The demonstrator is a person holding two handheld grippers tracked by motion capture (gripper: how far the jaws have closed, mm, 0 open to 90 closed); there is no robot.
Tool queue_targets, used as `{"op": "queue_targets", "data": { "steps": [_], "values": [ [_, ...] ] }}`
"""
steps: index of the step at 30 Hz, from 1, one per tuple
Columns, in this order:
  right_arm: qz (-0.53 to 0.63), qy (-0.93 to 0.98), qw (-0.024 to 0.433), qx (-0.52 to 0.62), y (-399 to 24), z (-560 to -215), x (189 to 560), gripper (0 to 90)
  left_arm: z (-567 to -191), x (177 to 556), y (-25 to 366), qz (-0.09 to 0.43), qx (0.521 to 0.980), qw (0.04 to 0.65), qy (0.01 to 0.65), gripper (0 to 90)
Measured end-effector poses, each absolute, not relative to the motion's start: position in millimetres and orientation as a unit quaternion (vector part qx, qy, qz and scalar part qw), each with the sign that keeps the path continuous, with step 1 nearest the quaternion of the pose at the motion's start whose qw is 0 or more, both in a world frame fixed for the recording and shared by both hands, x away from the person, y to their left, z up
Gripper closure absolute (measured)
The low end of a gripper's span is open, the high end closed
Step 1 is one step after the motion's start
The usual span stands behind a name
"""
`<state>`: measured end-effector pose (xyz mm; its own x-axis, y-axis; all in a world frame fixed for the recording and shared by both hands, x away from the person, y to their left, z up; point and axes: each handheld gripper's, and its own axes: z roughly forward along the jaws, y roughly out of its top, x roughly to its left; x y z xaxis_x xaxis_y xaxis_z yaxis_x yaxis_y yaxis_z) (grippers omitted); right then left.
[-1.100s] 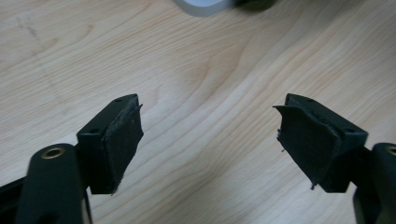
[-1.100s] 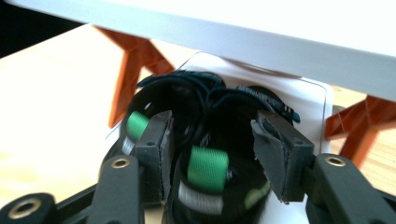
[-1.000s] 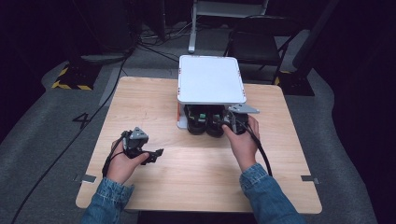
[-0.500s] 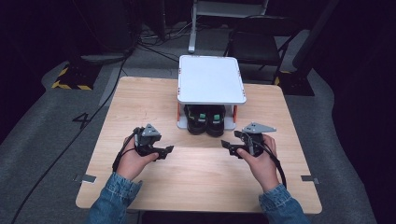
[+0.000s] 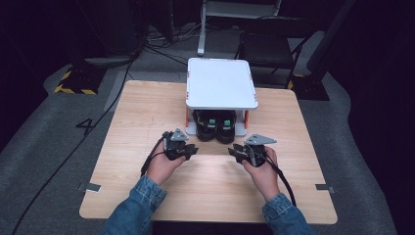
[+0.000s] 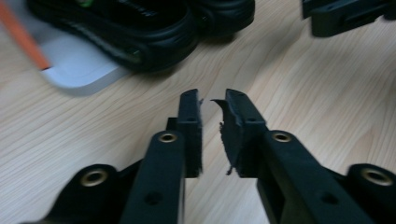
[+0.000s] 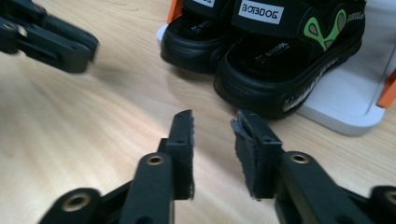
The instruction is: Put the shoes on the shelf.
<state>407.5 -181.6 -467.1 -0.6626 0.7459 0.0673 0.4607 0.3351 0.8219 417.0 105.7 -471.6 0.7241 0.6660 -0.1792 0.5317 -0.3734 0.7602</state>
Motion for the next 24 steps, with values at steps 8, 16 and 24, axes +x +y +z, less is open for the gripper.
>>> {"op": "queue_targets", "data": {
  "steps": [8,16,24],
  "values": [
    [0.417,0.799,0.160,0.402,-174.5,-487.7,430.6,78.3,-489.5,449.4,79.7,0.088,0.821,0.425,0.371,82.1],
    [0.402,0.795,0.218,0.398,-168.9,-491.3,447.0,82.3,-492.5,472.9,74.4,0.092,0.816,0.420,0.387,84.1],
    [0.394,0.796,0.225,0.400,-161.8,-493.4,480.6,80.4,-495.4,500.0,64.7,0.106,0.801,0.423,0.411,80.8]
  ]
}}
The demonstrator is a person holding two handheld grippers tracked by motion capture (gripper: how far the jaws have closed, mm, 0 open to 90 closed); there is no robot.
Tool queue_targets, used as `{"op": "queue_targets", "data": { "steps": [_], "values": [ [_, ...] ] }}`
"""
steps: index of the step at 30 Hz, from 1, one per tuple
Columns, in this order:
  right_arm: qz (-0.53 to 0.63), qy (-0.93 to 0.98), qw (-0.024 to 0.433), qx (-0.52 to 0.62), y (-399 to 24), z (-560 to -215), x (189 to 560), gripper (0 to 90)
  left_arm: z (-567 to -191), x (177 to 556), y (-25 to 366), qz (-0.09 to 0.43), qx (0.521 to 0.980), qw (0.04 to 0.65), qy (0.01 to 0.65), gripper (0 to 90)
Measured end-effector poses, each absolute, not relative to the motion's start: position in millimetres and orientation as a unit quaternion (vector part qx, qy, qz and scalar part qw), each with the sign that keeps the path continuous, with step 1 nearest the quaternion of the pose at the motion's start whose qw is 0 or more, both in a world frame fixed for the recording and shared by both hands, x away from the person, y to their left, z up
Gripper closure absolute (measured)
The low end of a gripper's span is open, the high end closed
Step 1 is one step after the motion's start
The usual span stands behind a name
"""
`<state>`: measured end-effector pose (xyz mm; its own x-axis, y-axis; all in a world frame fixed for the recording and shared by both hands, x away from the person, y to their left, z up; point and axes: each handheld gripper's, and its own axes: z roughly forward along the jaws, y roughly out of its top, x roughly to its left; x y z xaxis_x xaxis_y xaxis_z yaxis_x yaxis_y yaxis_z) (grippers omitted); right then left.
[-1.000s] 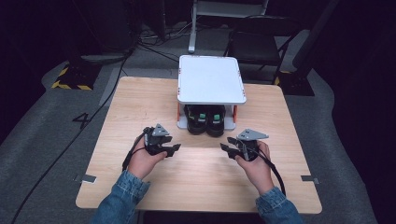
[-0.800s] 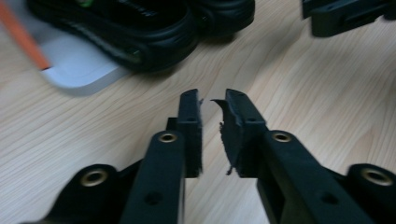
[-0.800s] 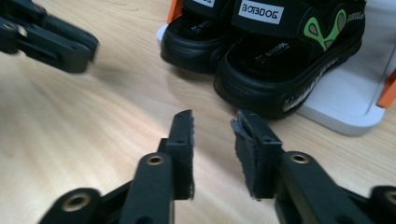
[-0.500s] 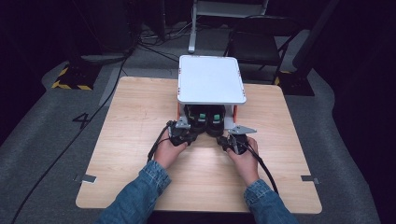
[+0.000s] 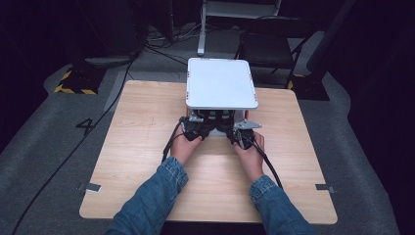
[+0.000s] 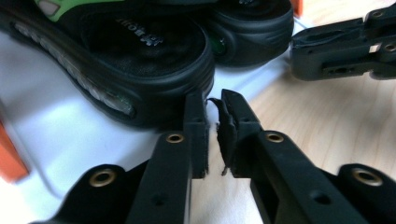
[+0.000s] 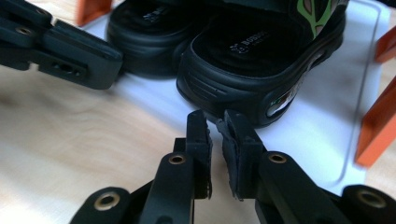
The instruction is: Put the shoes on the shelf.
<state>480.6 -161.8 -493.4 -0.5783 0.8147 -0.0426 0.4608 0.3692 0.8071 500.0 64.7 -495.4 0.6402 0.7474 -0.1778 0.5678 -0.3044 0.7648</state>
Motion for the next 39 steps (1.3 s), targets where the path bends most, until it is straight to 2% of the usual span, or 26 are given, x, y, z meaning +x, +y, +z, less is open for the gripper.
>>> {"op": "queue_targets", "data": {
  "steps": [5,7,8,9,10,11,21,28,33,39],
  "values": [
    [0.396,0.792,0.225,0.406,-159.5,-495.4,499.9,78.8,-490.2,509.1,64.1,0.139,0.800,0.413,0.412,78.6],
    [0.394,0.794,0.228,0.404,-156.9,-495.3,501.9,73.9,-490.8,510.0,64.5,0.139,0.800,0.413,0.414,76.2],
    [0.394,0.794,0.228,0.403,-155.5,-494.8,501.3,70.0,-491.4,508.3,63.9,0.142,0.799,0.411,0.415,72.9],
    [0.395,0.793,0.231,0.402,-154.0,-494.1,499.6,62.0,-491.5,505.4,62.1,0.141,0.797,0.419,0.411,65.3],
    [0.393,0.794,0.236,0.399,-153.7,-492.5,497.8,61.6,-490.6,503.1,62.1,0.151,0.797,0.418,0.410,59.6],
    [0.397,0.795,0.233,0.395,-153.9,-490.5,495.8,61.4,-488.7,499.6,62.0,0.143,0.798,0.425,0.401,60.2],
    [0.436,0.793,0.212,0.370,-167.9,-442.4,457.9,46.9,-448.5,448.1,79.5,0.138,0.802,0.459,0.357,55.8],
    [0.451,0.791,0.198,0.364,-184.2,-420.4,435.3,36.4,-418.2,404.3,100.7,0.147,0.791,0.483,0.346,44.7],
    [0.468,0.784,0.202,0.355,-203.0,-408.0,418.4,32.4,-408.1,384.4,121.0,0.152,0.788,0.473,0.364,31.6],
    [0.483,0.774,0.203,0.356,-229.2,-402.3,400.8,28.4,-402.2,365.1,145.3,0.177,0.800,0.440,0.367,25.5]
  ]
}}
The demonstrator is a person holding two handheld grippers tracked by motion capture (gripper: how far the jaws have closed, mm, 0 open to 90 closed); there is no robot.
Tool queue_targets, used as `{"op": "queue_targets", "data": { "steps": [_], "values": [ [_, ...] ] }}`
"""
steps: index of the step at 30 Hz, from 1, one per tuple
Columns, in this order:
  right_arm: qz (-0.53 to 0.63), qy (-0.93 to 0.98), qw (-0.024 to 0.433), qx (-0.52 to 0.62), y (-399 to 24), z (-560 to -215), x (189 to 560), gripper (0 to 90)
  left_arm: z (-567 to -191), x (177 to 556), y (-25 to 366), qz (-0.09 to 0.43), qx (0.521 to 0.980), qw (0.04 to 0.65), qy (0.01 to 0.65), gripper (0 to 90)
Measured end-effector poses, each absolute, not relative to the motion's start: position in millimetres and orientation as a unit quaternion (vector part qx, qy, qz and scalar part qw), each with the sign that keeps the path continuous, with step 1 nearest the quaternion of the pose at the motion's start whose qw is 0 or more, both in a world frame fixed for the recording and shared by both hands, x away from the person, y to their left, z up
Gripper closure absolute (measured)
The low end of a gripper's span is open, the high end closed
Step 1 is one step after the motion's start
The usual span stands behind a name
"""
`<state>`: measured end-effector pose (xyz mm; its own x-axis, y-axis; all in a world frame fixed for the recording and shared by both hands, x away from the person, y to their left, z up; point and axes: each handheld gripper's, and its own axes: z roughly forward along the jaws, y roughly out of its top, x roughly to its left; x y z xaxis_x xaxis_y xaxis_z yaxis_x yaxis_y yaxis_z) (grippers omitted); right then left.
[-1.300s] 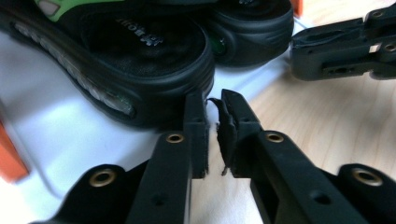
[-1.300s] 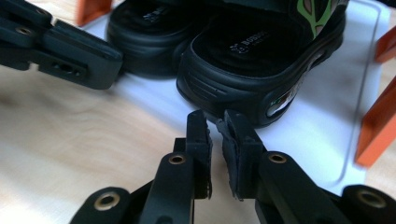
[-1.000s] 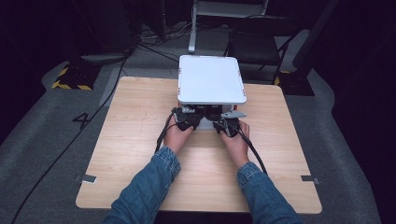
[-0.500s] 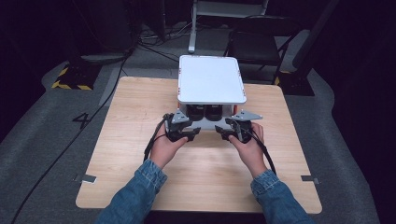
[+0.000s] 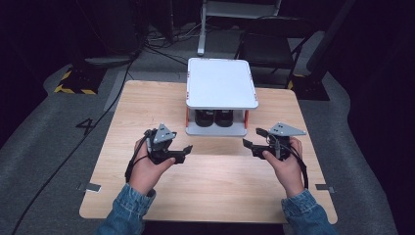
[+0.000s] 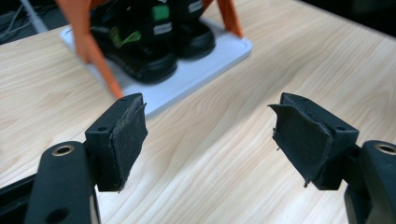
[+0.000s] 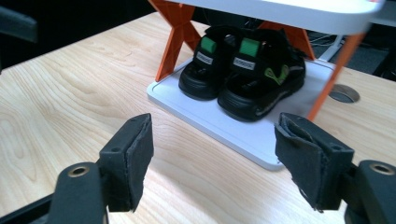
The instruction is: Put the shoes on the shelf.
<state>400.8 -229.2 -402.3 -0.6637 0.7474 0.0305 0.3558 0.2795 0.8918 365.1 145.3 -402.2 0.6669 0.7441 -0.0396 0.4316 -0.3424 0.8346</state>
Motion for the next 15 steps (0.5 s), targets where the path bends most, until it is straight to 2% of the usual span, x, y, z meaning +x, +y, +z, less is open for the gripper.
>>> {"op": "queue_targets", "data": {
  "steps": [3,15],
  "values": [
    [0.489,0.769,0.192,0.363,-239.8,-399.1,397.6,26.9,-405.6,358.8,162.9,0.180,0.801,0.430,0.376,24.2],
    [0.460,0.780,0.214,0.367,-290.1,-393.7,389.3,17.5,-424.0,343.9,239.2,0.195,0.797,0.382,0.425,17.2]
  ]
}}
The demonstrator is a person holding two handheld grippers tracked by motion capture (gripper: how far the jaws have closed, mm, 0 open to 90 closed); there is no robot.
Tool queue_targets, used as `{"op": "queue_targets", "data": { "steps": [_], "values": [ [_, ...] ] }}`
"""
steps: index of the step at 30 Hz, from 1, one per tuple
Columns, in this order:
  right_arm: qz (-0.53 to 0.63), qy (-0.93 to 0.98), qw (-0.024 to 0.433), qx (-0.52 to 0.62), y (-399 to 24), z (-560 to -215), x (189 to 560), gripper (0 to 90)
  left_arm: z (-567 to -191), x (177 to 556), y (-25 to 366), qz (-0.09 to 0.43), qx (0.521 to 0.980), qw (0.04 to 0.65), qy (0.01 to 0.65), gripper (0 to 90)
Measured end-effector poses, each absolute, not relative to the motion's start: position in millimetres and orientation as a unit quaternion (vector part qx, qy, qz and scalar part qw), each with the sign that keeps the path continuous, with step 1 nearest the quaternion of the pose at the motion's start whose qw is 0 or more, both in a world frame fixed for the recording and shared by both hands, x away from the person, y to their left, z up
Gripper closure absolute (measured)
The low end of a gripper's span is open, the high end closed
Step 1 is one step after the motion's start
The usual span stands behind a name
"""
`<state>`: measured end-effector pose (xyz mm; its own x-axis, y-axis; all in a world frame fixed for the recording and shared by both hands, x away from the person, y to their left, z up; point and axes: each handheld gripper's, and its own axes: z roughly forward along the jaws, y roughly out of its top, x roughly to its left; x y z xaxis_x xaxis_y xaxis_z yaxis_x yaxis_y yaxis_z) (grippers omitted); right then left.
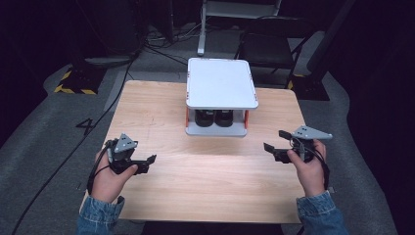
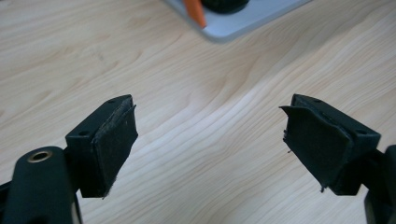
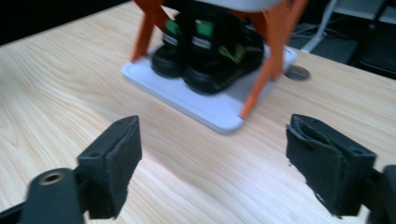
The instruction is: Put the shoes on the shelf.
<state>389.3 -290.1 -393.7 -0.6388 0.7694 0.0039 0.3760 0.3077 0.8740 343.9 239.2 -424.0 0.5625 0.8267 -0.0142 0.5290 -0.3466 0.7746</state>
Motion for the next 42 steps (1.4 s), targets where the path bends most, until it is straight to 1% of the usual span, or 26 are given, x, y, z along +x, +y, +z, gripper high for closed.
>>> {"op": "queue_targets", "data": {
  "steps": [2,6,9,11,12,14,18,20,22,25,28,31,32,33,36,42],
  "values": [
    [0.456,0.780,0.213,0.372,-296.1,-394.8,389.2,16.5,-427.3,345.5,243.4,0.192,0.800,0.375,0.427,16.9],
    [0.434,0.774,0.207,0.411,-326.5,-407.8,392.5,16.3,-442.5,352.7,253.4,0.176,0.807,0.349,0.442,16.5],
    [0.419,0.771,0.204,0.434,-342.7,-419.9,394.7,16.3,-456.4,357.7,259.7,0.176,0.815,0.297,0.465,16.6],
    [0.407,0.775,0.197,0.441,-350.3,-428.1,396.0,16.3,-465.6,360.8,263.9,0.177,0.823,0.276,0.464,16.6],
    [0.402,0.778,0.194,0.442,-353.2,-432.5,396.8,16.4,-469.8,361.9,265.1,0.169,0.823,0.271,0.469,16.6],
    [0.388,0.784,0.188,0.446,-358.5,-441.4,397.7,16.4,-477.1,364.5,267.9,0.153,0.821,0.273,0.478,16.7],
    [0.368,0.792,0.186,0.450,-365.5,-457.4,398.9,16.4,-485.9,368.8,270.5,0.149,0.817,0.274,0.485,16.6],
    [0.364,0.795,0.185,0.448,-366.6,-463.7,400.3,17.1,-489.8,370.9,270.4,0.145,0.808,0.285,0.495,16.7],
    [0.358,0.801,0.184,0.443,-365.4,-470.1,402.6,17.8,-493.8,373.0,269.8,0.146,0.801,0.294,0.501,16.8],
    [0.352,0.806,0.188,0.437,-360.7,-480.3,406.0,17.8,-498.4,376.0,268.9,0.170,0.799,0.297,0.495,16.2],
    [0.349,0.805,0.201,0.435,-354.4,-490.5,410.4,17.9,-502.0,379.4,268.1,0.180,0.797,0.314,0.484,15.9],
    [0.341,0.807,0.229,0.425,-347.3,-500.1,415.0,17.6,-504.7,381.7,268.6,0.186,0.795,0.324,0.479,14.2],
    [0.338,0.808,0.233,0.423,-346.1,-501.9,415.8,15.1,-504.8,382.1,268.6,0.186,0.794,0.324,0.480,13.7],
    [0.342,0.805,0.231,0.427,-345.0,-503.6,417.0,14.7,-504.8,382.3,268.5,0.184,0.793,0.323,0.482,13.3],
    [0.348,0.796,0.200,0.452,-346.1,-504.5,421.7,14.5,-505.1,382.7,268.5,0.185,0.792,0.323,0.483,12.4],
    [0.346,0.796,0.202,0.454,-344.8,-504.7,422.1,13.0,-504.9,383.8,267.5,0.183,0.791,0.318,0.489,9.7]
  ]
}}
